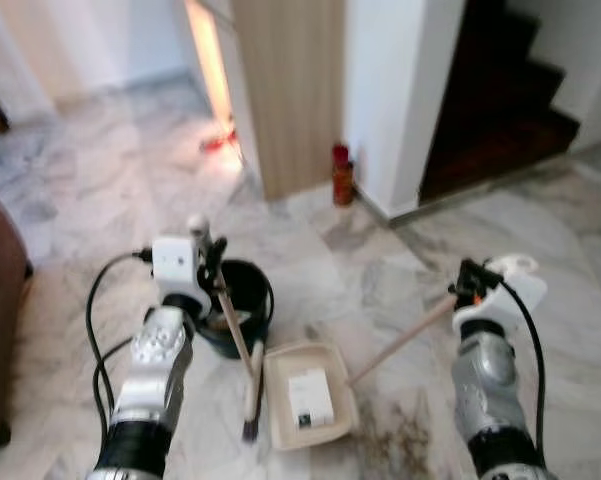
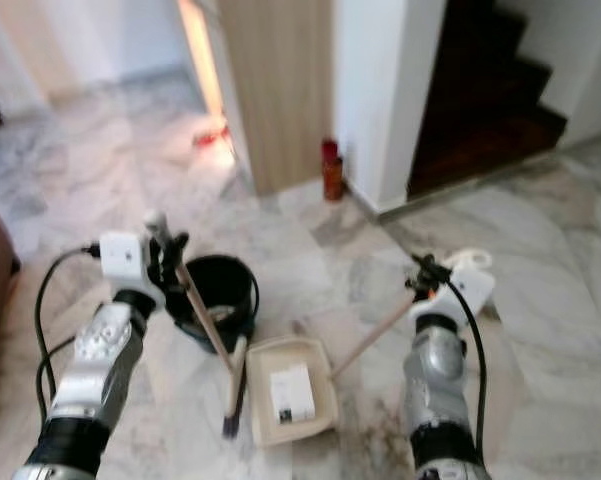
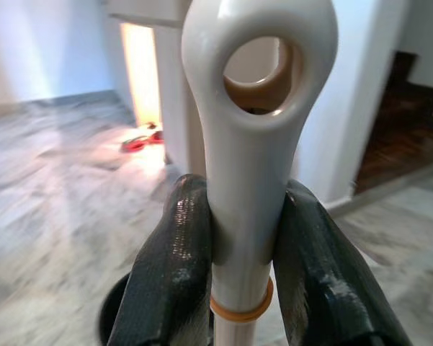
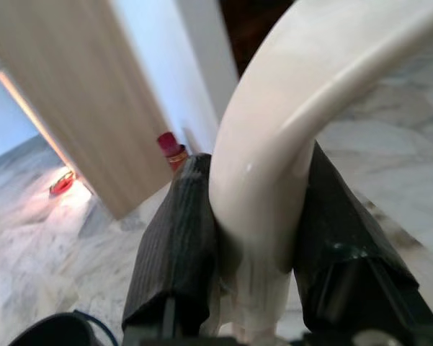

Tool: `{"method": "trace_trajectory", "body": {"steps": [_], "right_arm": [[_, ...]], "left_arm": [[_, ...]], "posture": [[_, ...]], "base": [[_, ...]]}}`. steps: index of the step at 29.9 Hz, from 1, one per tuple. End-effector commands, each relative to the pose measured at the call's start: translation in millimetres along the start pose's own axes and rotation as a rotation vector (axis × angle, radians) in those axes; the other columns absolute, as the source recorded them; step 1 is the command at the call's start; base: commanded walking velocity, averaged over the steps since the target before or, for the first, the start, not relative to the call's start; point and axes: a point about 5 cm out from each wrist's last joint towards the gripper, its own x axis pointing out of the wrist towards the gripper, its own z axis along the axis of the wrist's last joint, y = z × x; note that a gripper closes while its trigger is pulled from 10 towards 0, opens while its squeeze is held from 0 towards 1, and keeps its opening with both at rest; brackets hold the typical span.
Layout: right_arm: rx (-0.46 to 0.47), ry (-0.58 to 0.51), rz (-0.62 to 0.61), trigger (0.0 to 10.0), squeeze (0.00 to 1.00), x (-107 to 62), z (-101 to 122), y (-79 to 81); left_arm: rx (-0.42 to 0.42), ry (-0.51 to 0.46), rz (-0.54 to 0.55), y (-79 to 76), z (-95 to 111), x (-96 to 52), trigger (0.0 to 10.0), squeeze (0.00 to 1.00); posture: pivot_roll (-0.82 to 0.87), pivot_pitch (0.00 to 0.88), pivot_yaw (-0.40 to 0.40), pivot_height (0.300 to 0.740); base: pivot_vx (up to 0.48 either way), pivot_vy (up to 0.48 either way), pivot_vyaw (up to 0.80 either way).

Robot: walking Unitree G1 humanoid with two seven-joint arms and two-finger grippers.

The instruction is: Sweep floor

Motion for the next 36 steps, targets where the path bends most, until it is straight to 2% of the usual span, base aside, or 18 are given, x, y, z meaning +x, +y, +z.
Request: {"method": "trace_trajectory", "body": {"steps": [1, 6, 9, 27, 36], "right_arm": [[0.045, -0.027, 0.038, 10.0, 0.0, 2.5, 5.1, 17.2], [0.045, -0.024, 0.034, 10.0, 0.0, 3.1, 5.2, 15.8], [0.044, -0.02, 0.027, 10.0, 0.0, 3.8, 5.0, 14.2], [0.056, -0.016, 0.019, 10.0, 0.0, 4.7, 4.7, 13.7], [0.057, -0.02, 0.02, 10.0, 0.0, 4.7, 5.1, 13.6]], "left_arm": [[0.017, -0.031, 0.017, 6.4, 7.8, 1.4, 10.0, 0.0], [0.012, -0.035, 0.013, 4.7, 8.6, 2.0, 10.0, 0.0], [0.031, -0.04, 0.002, 4.1, 9.5, 2.4, 10.0, 0.0], [-0.001, -0.028, -0.006, 2.2, 7.1, -0.7, 10.0, 0.0], [-0.002, -0.028, -0.015, 1.5, 7.1, -0.8, 10.0, 0.0]], "posture": [[0.01, 0.0, 0.032, 0.74], [0.01, 0.0, 0.033, 0.74], [0.02, 0.0, 0.032, 0.74], [0.02, 0.0, 0.029, 0.74], [0.02, 0.0, 0.035, 0.74]], "base": [[0.0, 0.371, 0.0], [0.0, 0.364, 0.0], [0.0, 0.0, 0.0], [0.0, 0.0, 0.0], [0.0, 0.317, 0.0]]}}
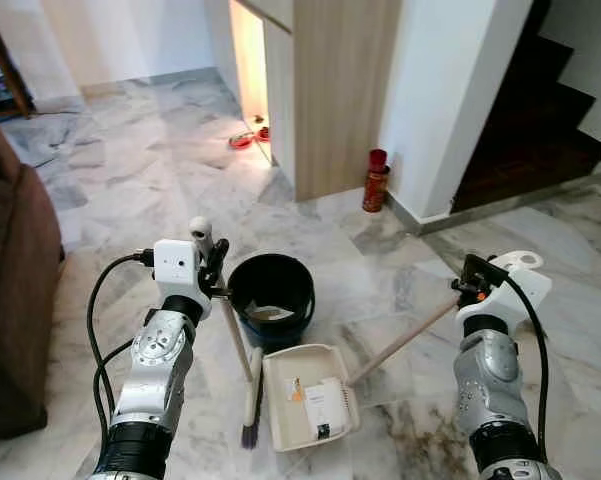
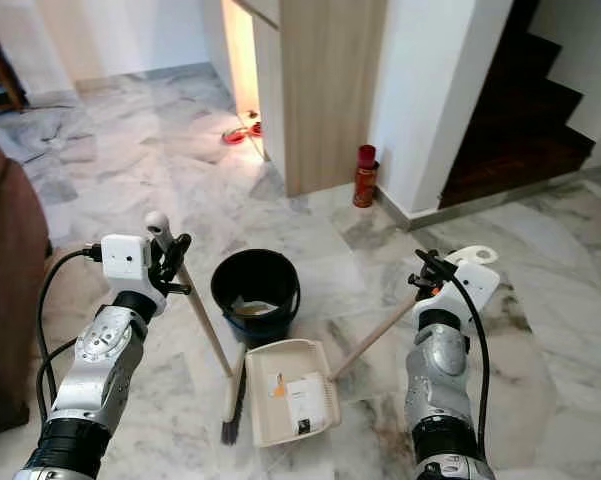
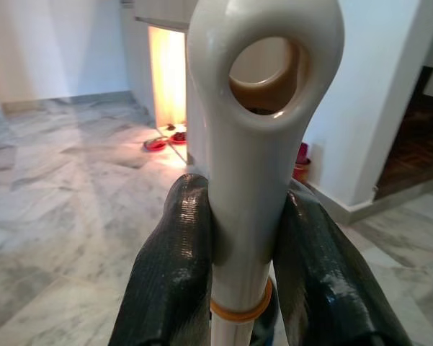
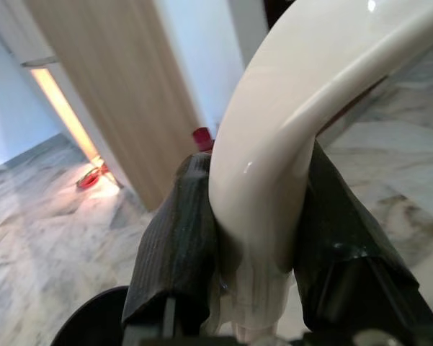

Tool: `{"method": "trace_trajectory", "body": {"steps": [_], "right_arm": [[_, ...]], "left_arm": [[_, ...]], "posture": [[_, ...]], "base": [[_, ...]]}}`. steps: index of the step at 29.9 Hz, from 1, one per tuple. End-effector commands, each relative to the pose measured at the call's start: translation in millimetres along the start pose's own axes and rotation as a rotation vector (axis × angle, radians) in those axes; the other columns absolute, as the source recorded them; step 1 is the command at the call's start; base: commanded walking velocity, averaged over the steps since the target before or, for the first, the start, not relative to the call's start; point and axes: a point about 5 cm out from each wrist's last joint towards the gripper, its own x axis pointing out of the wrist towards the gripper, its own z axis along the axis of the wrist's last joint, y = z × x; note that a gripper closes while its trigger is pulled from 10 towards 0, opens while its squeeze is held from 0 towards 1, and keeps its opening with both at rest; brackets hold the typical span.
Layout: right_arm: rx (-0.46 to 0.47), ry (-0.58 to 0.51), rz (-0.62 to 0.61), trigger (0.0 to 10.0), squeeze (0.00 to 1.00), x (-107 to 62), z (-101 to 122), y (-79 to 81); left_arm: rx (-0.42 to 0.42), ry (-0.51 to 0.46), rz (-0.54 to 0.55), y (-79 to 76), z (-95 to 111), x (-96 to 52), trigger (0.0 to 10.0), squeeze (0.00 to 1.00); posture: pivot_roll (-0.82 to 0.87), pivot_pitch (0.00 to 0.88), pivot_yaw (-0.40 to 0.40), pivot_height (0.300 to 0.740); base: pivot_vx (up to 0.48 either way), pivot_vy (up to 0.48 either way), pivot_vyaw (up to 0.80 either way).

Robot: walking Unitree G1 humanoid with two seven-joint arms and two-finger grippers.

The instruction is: Sweep floor

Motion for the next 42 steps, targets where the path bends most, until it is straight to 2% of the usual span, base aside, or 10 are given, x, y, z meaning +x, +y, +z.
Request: {"method": "trace_trajectory", "body": {"steps": [1, 18, 24, 34, 42], "right_arm": [[0.039, -0.024, 0.02, 10.0, 0.0, 2.9, 5.1, 10.1], [0.05, -0.019, 0.013, 10.0, 0.0, 1.6, 3.7, 9.6], [0.054, -0.015, 0.011, 10.0, 0.0, 1.9, 3.6, 9.4], [0.062, -0.02, 0.023, 10.0, 0.0, 1.6, 4.6, 12.9], [0.067, -0.018, 0.027, 10.0, 0.0, 1.4, 5.1, 12.8]], "left_arm": [[-0.001, -0.038, -0.011, -0.5, 9.8, 1.9, 10.0, 0.0], [0.003, -0.041, -0.025, -0.5, 11.2, 2.1, 10.0, 0.0], [0.004, -0.039, -0.019, -0.2, 11.4, 2.3, 10.0, 0.0], [0.004, -0.04, -0.014, 0.4, 11.5, 2.3, 10.0, 0.0], [-0.006, -0.04, -0.012, -0.2, 10.8, 2.5, 10.0, 0.0]], "posture": [[0.02, 0.0, 0.035, 0.74], [0.02, 0.0, 0.04, 0.74], [0.02, 0.0, 0.036, 0.74], [0.02, 0.0, 0.031, 0.74], [0.02, 0.0, 0.03, 0.74]], "base": [[0.0, 0.33, 0.0], [0.0, 0.333, 0.0], [0.0, 0.334, -0.58], [0.0, 0.332, -0.21], [0.0, 0.09, 0.0]]}}
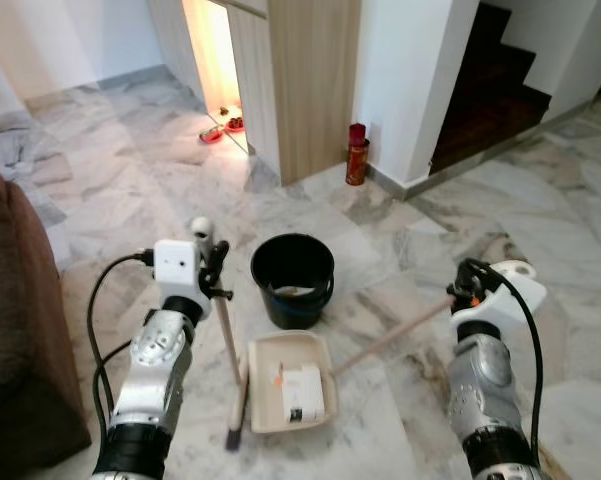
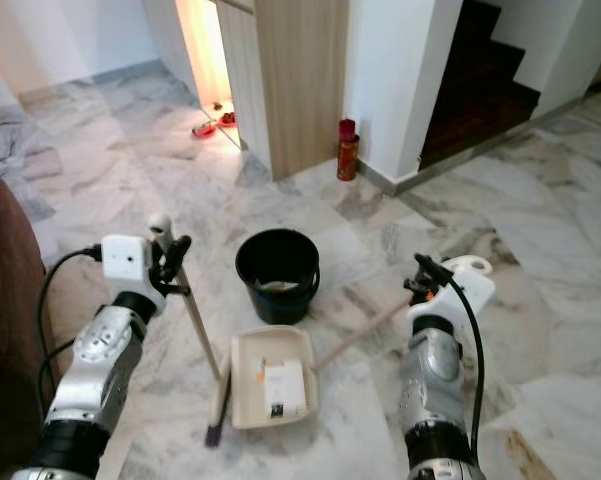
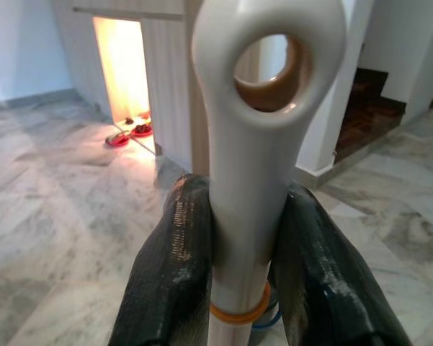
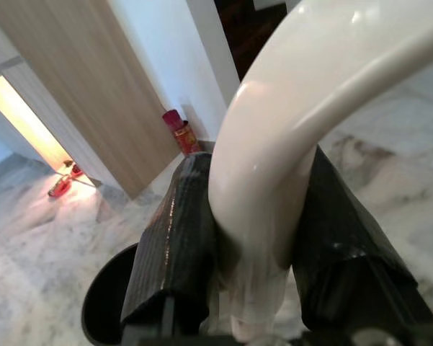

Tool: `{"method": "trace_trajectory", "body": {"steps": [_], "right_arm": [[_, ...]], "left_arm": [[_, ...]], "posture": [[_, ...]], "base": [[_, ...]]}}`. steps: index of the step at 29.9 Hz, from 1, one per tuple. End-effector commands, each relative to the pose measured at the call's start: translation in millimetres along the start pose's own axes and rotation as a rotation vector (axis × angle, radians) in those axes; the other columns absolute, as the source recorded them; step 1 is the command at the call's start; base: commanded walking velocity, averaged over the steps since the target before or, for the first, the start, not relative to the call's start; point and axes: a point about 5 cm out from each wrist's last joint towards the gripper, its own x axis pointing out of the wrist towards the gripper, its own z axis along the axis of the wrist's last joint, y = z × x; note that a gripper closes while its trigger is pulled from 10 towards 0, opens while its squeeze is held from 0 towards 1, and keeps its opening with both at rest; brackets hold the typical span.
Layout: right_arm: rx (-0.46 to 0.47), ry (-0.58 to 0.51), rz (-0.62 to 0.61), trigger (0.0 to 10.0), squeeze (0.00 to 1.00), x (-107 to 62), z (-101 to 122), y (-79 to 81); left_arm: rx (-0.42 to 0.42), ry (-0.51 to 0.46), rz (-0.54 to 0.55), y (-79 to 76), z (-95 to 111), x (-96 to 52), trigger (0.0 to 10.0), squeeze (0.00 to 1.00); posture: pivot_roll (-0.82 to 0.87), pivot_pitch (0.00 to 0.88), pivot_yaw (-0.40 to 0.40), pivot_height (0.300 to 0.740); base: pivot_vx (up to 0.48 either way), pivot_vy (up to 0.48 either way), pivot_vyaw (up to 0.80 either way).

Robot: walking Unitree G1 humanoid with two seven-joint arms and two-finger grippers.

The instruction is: Sweep floor

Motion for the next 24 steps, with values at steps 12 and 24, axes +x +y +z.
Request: {"method": "trace_trajectory", "body": {"steps": [12, 24], "right_arm": [[0.032, -0.057, 0.041, 10.0, 0.0, 4.7, 12.8, 13.3], [0.042, -0.131, 0.031, 10.0, 0.0, -1.4, 31.6, 10.7]], "left_arm": [[0.002, -0.055, -0.014, -1.0, 11.3, 3.2, 10.0, 0.0], [0.008, -0.055, -0.019, -0.9, 12.1, 5.1, 10.0, 0.0]], "posture": [[0.02, 0.0, 0.036, 0.74], [0.01, 0.0, 0.044, 0.74]], "base": [[0.0, 0.428, -0.59], [0.0, 0.0, 0.0]]}}
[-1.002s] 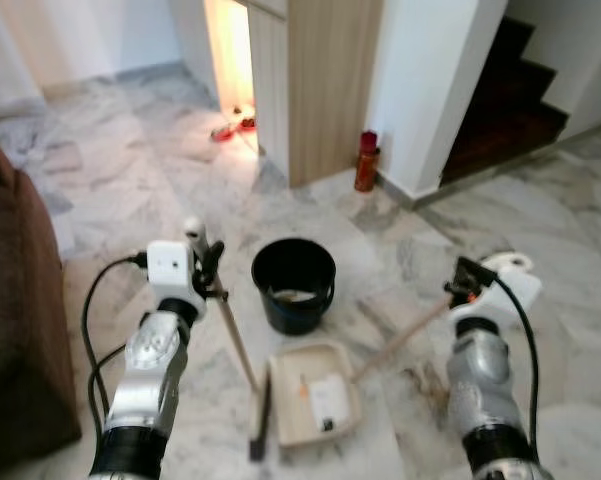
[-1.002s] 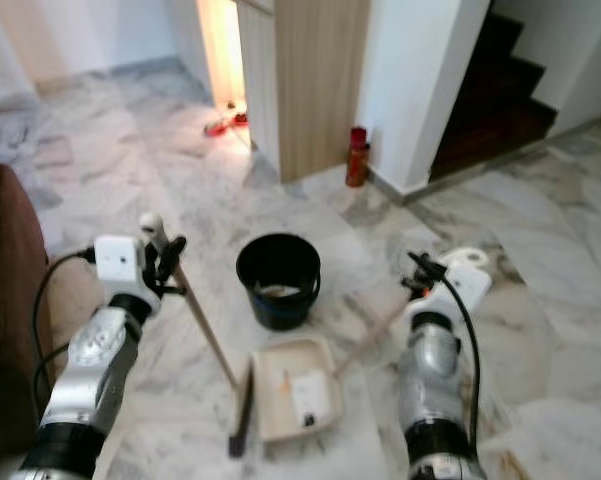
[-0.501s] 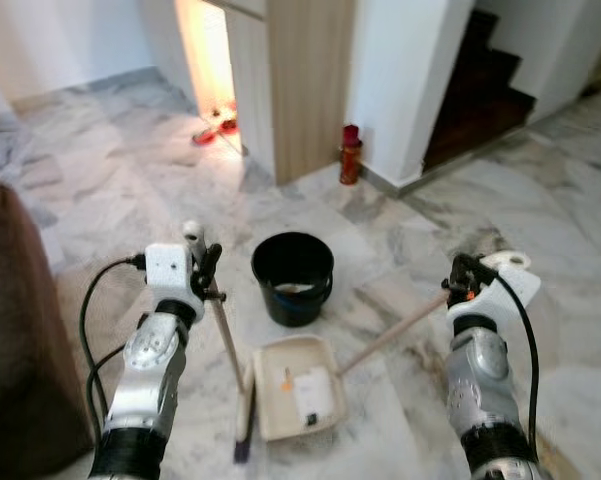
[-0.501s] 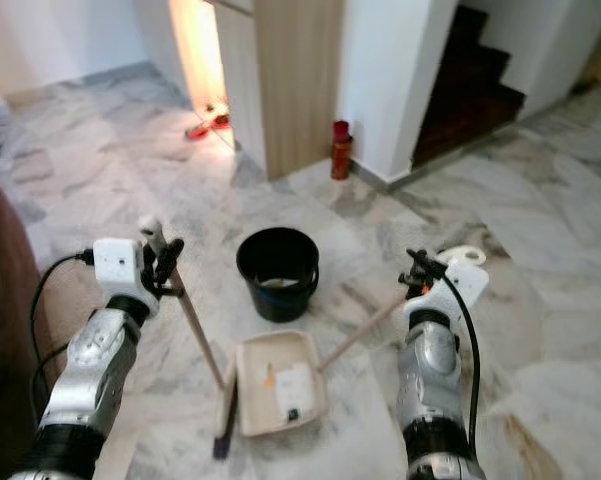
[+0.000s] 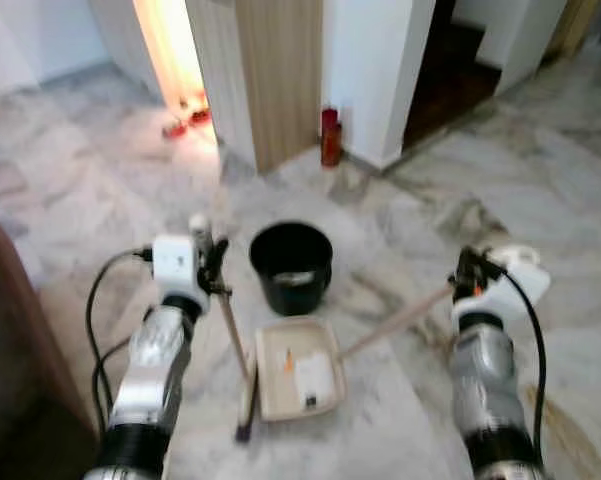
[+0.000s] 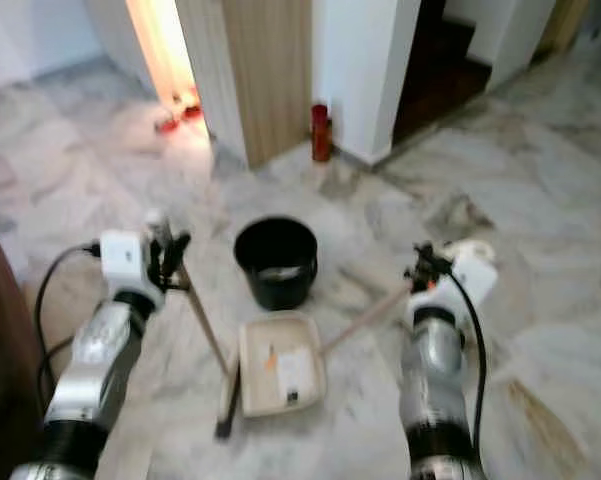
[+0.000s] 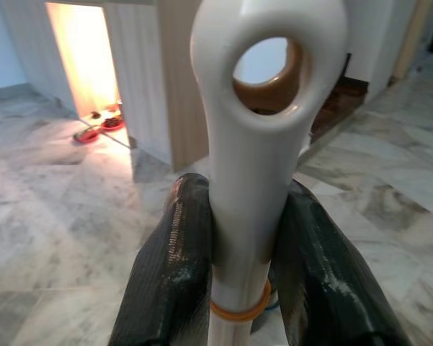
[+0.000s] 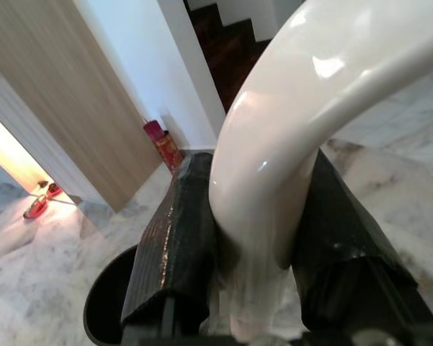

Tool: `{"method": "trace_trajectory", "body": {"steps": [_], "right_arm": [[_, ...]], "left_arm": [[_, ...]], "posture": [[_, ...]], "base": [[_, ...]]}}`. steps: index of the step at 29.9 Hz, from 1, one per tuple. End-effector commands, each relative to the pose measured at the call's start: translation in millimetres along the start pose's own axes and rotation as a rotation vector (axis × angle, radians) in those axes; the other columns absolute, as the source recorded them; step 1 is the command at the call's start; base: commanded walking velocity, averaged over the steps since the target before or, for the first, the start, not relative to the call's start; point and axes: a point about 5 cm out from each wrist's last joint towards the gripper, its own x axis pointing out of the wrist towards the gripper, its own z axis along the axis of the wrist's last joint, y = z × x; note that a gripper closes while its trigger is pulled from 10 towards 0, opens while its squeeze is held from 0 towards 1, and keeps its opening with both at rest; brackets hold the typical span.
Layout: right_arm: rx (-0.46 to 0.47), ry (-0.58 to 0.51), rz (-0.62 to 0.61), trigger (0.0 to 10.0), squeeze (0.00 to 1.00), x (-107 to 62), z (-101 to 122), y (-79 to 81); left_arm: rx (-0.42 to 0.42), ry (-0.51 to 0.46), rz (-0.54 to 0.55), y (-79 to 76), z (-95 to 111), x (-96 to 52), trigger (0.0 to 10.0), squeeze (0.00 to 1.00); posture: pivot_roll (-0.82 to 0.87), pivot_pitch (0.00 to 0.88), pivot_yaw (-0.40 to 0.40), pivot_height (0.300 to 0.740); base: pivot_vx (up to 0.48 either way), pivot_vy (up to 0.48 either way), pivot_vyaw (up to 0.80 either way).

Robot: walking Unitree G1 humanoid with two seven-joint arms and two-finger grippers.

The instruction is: Sweep floor

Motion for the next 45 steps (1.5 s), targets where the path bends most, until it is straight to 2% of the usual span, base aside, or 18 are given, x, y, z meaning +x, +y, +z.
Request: {"method": "trace_trajectory", "body": {"steps": [1, 6, 8, 11, 20, 24, 31, 35, 41, 45], "right_arm": [[0.014, -0.101, 0.013, 10.0, 0.0, 1.8, 23.0, 7.0], [0.01, -0.142, 0.042, 10.0, 0.0, -9.3, 36.3, 9.9], [-0.028, -0.165, 0.056, 10.0, 0.0, -13.6, 41.9, 10.1], [-0.031, -0.177, 0.097, 10.0, 0.0, -21.1, 50.9, 16.1], [0.013, -0.189, 0.099, 10.0, 0.0, -38.2, 74.6, 15.9], [0.017, -0.234, 0.066, 10.0, 0.0, -37.3, 89.2, 16.4], [0.072, -0.355, 0.062, 10.0, 0.0, -31.5, 129.0, 40.7], [0.08, -0.414, 0.063, 10.0, 0.0, -29.4, 144.1, 50.2], [0.127, -0.48, 0.05, 10.0, 0.0, -28.4, 162.9, 61.3], [0.142, -0.488, 0.028, 10.0, 0.0, -27.1, 166.7, 63.3]], "left_arm": [[0.002, -0.048, -0.019, -2.8, 9.7, 3.2, 10.0, 0.0], [0.002, -0.053, -0.018, -2.7, 10.5, 3.7, 10.0, 0.0], [0.002, -0.053, -0.019, -2.4, 10.5, 4.0, 10.0, 0.0], [0.013, -0.055, -0.027, -3.5, 10.9, 4.8, 10.0, 0.0], [0.018, -0.052, -0.026, -3.3, 10.8, 7.4, 10.0, 0.0], [0.022, -0.052, -0.022, -2.7, 10.7, 8.0, 10.0, 0.0], [0.031, -0.057, -0.026, -2.9, 10.7, 7.1, 10.0, 0.0], [0.038, -0.059, -0.024, -2.2, 11.2, 7.1, 10.0, 0.0], [0.042, -0.066, -0.02, -1.8, 11.1, 6.4, 10.0, 0.0], [0.041, -0.07, -0.022, -3.3, 10.8, 6.0, 10.0, 0.0]], "posture": [[0.01, 0.0, 0.044, 0.74], [0.01, 0.0, 0.037, 0.74], [0.01, 0.0, 0.037, 0.74], [0.01, 0.0, 0.037, 0.74], [0.0, 0.0, 0.035, 0.74], [0.0, 0.0, 0.036, 0.74], [0.0, 0.0, 0.04, 0.74], [0.01, 0.0, 0.04, 0.74], [0.0, 0.0, 0.041, 0.74], [0.0, 0.0, 0.039, 0.74]], "base": [[0.0, 0.0, 0.0], [0.0, 0.0, 0.0], [0.0, 0.0, 0.0], [0.0, 0.0, 0.0], [0.0, 0.0, 0.0], [0.0, 0.0, 0.0], [0.0, 0.0, 0.0], [0.0, 0.0, 0.0], [0.0, 0.0, 0.0], [0.0, 0.0, 0.0]]}}
